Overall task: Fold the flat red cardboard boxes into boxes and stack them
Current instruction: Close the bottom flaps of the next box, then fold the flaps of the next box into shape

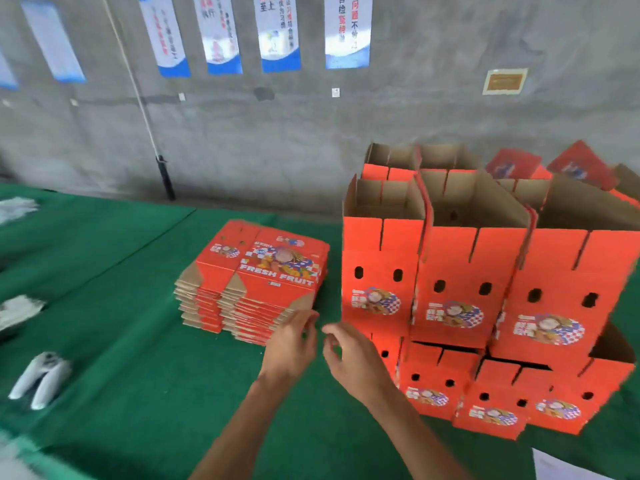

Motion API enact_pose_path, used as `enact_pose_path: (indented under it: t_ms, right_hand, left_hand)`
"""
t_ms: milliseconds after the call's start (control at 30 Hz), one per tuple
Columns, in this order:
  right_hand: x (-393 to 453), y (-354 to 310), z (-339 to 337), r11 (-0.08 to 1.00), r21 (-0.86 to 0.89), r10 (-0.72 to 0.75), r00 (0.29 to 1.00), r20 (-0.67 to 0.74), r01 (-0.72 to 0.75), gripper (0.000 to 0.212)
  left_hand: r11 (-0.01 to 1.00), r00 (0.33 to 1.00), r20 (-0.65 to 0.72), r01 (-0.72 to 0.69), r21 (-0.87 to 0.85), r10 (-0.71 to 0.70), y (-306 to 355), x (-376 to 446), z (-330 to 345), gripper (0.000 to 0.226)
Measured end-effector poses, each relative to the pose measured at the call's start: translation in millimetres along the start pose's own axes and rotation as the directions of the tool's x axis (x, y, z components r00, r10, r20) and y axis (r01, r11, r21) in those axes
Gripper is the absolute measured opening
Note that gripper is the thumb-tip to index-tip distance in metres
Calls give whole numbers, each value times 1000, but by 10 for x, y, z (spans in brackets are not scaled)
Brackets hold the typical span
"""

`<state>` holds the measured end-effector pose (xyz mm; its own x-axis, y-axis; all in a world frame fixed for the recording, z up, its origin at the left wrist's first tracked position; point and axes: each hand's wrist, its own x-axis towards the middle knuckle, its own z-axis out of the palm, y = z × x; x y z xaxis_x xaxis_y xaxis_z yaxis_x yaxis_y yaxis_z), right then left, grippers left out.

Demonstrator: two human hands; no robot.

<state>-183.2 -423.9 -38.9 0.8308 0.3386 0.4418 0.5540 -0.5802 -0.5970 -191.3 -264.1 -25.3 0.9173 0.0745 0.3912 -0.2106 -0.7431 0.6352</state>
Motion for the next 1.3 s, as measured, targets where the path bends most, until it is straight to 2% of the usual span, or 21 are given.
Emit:
enact_pose_path:
  t_ms: [67,167,267,400,600,700,767,833,900,1000,1067,1133,1200,1300]
  right_hand:
    - [206,-56,495,978,133,139,980,143,-158,21]
    - [558,-13,1188,826,269,402,853,334,-495,29]
    - [978,139,1669,722,291,552,776,306,-628,41]
    - [1441,375,2062,580,306,726,650,226,-755,56]
    - [1906,591,2368,379,349,874,455,168,-857,53]
    - [1947,601,2424,444,248,868,482,119,-861,44]
    - [1984,559,2445,523,151,847,531,13,-839,43]
    - [2022,510,2439,561,131,828,556,-76,-817,39]
    - [2047,491,2444,551,276,830,552,-78,-788,29]
    - [2081,379,2429,406,591,853,521,28,-697,18]
    - [2077,306,2407,399,646,832,553,43,-651,13]
    - [2037,241,2375,388,667,827,559,53,-637,27]
    - [1992,149,2305,435,654,808,588,19,-619,31]
    - [1966,-62,2121,591,592,715,695,-72,-547,26]
  left_hand:
    - [991,992,9,126,53,-126,-601,63,-241,27]
    - [954,965,10,257,153,-262,-1537,292,-584,36]
    - [897,949,-27,306,320,-314,-2294,785,-888,43]
    - [804,921,-47,361,472,-387,-2958,1362,-1130,60]
    - [671,899,11,318,670,-438,-3410,1898,-1186,98]
    - [624,905,-18,307,719,-425,-3464,1956,-1129,109]
    - [634,916,-27,298,714,-400,-3497,1997,-1105,105]
    - [621,918,22,250,743,-395,-3516,2024,-1072,92]
    - [550,921,88,148,822,-380,-3490,2006,-1039,74]
    - [472,929,185,-13,882,-320,-3460,1962,-1024,54]
    - [455,929,256,-113,883,-266,-3468,1961,-1052,56]
    - [454,935,298,-184,872,-194,-3448,1979,-1092,58]
    - [430,940,305,-214,877,-156,-3353,1977,-1146,52]
    - [410,952,256,-168,896,-170,-3196,1948,-1260,47]
